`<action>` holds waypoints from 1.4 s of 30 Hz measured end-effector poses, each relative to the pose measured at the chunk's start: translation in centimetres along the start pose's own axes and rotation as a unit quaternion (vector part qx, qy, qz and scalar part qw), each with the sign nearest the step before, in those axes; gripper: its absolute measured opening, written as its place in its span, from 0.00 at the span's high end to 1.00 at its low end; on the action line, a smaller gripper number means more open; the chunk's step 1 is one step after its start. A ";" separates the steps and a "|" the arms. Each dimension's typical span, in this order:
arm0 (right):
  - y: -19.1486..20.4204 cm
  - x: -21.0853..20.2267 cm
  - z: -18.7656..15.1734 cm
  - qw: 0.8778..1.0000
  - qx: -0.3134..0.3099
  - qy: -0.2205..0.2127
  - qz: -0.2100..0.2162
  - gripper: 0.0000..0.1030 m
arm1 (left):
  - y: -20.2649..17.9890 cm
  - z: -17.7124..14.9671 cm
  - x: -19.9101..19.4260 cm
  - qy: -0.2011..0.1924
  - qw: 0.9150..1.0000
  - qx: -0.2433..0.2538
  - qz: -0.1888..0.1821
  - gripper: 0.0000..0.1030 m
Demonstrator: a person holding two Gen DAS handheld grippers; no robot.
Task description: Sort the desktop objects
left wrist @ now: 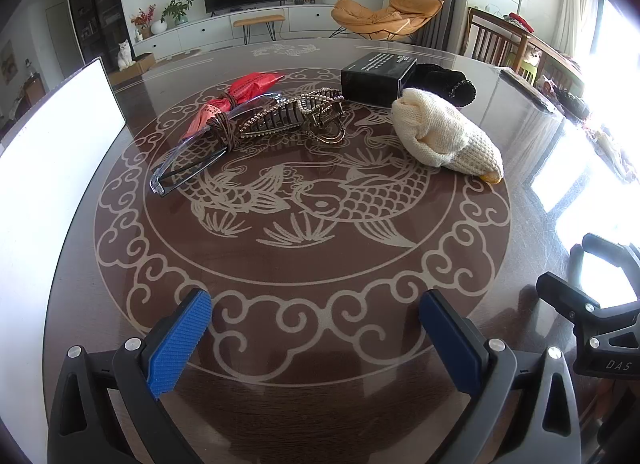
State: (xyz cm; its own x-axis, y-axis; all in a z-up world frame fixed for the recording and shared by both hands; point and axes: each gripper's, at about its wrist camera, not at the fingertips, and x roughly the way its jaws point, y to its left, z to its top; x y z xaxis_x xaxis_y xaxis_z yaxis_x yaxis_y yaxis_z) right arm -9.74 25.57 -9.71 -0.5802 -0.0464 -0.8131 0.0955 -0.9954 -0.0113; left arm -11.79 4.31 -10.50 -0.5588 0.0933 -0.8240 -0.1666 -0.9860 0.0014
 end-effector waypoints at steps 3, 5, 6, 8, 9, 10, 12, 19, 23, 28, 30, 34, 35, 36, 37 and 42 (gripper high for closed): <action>0.0 0.0 0.0 1.000 0.000 0.000 0.000 0.00 | 0.1 0.0 0.0 0.000 1.000 0.001 0.001 0.00; 0.0 0.0 0.0 1.000 0.000 0.000 0.000 0.00 | 0.0 0.1 0.0 0.000 1.000 0.001 0.001 0.00; 0.0 0.0 0.0 1.000 0.000 0.000 0.000 0.00 | 0.0 0.1 0.0 0.000 1.000 0.000 0.001 0.00; 0.0 0.0 0.0 1.000 0.000 0.000 0.000 0.00 | 0.1 0.1 0.0 0.000 1.000 0.001 0.001 0.00; 0.0 0.0 0.0 1.000 0.000 0.000 0.000 0.00 | 0.0 0.1 0.0 0.000 1.000 0.001 0.001 0.00; 0.0 0.0 0.0 1.000 0.000 0.000 0.000 0.00 | 0.0 0.1 0.1 0.000 1.000 0.001 0.001 0.00; 0.0 0.0 0.0 1.000 0.000 0.000 0.000 0.00 | 0.0 0.1 0.0 0.000 1.000 0.000 0.001 0.00; 0.0 0.0 0.0 1.000 0.000 0.000 0.000 0.00 | 0.0 0.1 0.1 0.000 1.000 0.000 0.001 0.00; 0.0 0.0 0.0 1.000 0.000 0.000 0.000 0.00 | 0.0 0.1 0.1 -0.001 1.000 0.001 0.001 0.00; 0.0 0.0 0.0 1.000 0.000 0.000 0.000 0.00 | 0.0 0.1 0.1 0.000 1.000 0.000 0.001 0.00; 0.0 0.0 0.0 1.000 0.000 0.000 0.000 0.00 | 0.0 0.1 0.1 0.000 1.000 0.000 0.001 0.00; 0.0 0.0 0.0 1.000 0.000 -0.001 -0.001 0.00 | 0.0 0.1 0.1 0.000 1.000 0.000 0.001 0.00; 0.1 0.2 0.3 1.000 -0.004 0.001 0.004 0.00 | 0.0 0.1 0.1 0.000 1.000 0.000 0.001 0.00; 0.4 0.4 0.8 1.000 -0.018 0.007 0.014 0.00 | 0.1 0.1 0.1 0.000 1.000 0.000 0.001 0.00; 1.0 0.9 1.6 0.999 -0.041 0.018 0.029 0.00 | 0.0 0.1 0.1 0.000 1.000 0.000 0.001 0.00; 3.6 3.1 7.0 0.991 -0.113 0.024 0.069 0.00 | 0.0 0.1 0.1 0.000 1.000 0.000 0.001 0.00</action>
State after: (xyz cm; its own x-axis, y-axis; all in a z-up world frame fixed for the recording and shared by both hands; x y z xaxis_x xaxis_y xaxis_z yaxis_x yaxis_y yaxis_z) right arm -16.90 21.22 -8.19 -0.5097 -0.1711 -0.8432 0.3528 -0.9354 -0.0235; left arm -11.93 4.32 -10.54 -0.5598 0.0919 -0.8235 -0.1664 -0.9861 0.0031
